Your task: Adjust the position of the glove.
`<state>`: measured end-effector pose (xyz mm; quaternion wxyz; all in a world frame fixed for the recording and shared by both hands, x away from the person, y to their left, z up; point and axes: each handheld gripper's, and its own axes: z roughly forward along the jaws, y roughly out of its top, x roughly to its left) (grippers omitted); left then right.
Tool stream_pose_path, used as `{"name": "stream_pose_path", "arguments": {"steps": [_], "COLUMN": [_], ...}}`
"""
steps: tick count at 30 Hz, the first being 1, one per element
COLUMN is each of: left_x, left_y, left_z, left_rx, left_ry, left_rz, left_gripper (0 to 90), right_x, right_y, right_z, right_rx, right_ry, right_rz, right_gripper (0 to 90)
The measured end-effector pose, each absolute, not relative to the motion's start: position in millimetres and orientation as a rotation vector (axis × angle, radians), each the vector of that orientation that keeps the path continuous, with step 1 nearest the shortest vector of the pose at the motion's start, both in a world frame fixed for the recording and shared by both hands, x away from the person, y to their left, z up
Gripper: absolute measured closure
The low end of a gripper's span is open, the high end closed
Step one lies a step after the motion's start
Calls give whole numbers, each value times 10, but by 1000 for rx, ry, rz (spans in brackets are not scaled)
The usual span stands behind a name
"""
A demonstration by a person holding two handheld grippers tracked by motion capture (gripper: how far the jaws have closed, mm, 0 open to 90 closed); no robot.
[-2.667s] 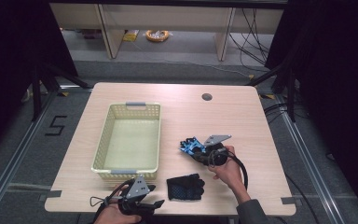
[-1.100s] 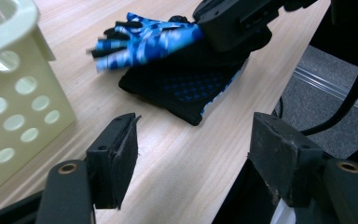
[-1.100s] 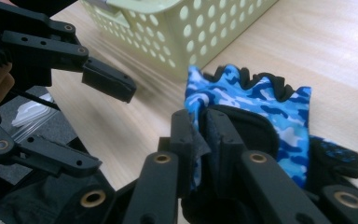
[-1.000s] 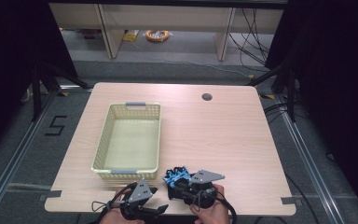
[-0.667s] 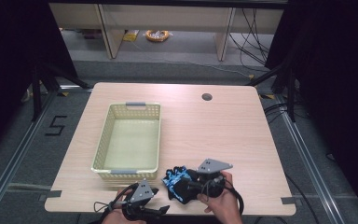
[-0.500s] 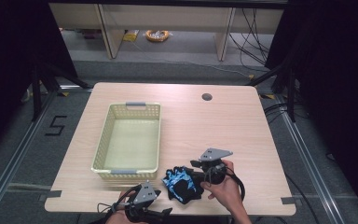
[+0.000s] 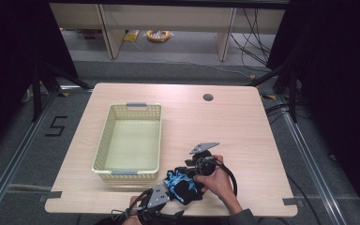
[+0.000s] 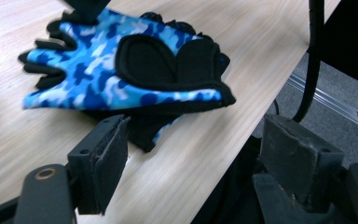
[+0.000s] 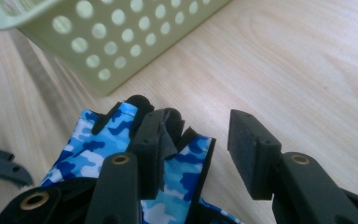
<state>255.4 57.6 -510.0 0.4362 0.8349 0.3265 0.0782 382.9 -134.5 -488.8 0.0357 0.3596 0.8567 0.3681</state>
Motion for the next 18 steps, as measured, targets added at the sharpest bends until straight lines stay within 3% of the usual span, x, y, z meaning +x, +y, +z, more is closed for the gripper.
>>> {"name": "stream_pose_path", "arguments": {"steps": [8,11,16,18], "left_x": [2631,2647,2656,2653], "left_y": [466,447,469,491], "left_z": [-5116,-5116,-5127,-5110], "left_rx": [2070,2049,2020,2039], "left_ry": [864,864,887,863], "left_rz": [237,265,243,239], "left_gripper": [252,281,359,436], "right_x": [3847,3841,3790,3777], "right_y": [-1325,-1327,-1327,-1339], "right_z": [-5008,-5025,-5004,-4994], "right_rx": [1193,1206,1181,1194], "right_ry": [2637,2662,2636,2634], "right_rz": [1136,1084,1111,1097], "right_gripper": [650,732,834,855]}}
